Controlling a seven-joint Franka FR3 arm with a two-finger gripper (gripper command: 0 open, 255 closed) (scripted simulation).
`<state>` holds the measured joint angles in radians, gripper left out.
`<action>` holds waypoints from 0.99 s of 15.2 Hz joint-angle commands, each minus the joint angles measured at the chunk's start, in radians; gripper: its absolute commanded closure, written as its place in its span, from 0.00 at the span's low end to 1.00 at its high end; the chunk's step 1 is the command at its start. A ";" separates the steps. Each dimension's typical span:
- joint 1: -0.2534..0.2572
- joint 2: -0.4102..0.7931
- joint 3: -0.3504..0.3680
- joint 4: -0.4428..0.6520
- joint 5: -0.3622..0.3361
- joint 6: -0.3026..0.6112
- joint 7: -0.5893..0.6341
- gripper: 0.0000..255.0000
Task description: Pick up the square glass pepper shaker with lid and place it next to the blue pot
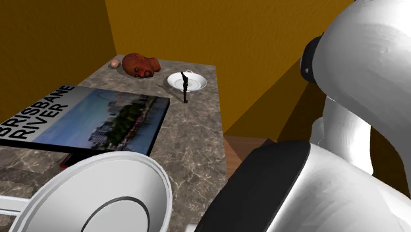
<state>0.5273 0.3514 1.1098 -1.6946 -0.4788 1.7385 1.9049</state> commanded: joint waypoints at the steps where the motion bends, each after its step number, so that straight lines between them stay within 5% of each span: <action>1: -0.001 0.006 -0.004 -0.021 -0.007 0.023 0.007 1.00; 15: 0.026 0.077 -0.055 -0.136 -0.087 0.166 0.077 1.00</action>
<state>0.5514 0.4220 1.0598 -1.8216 -0.5586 1.8927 1.9762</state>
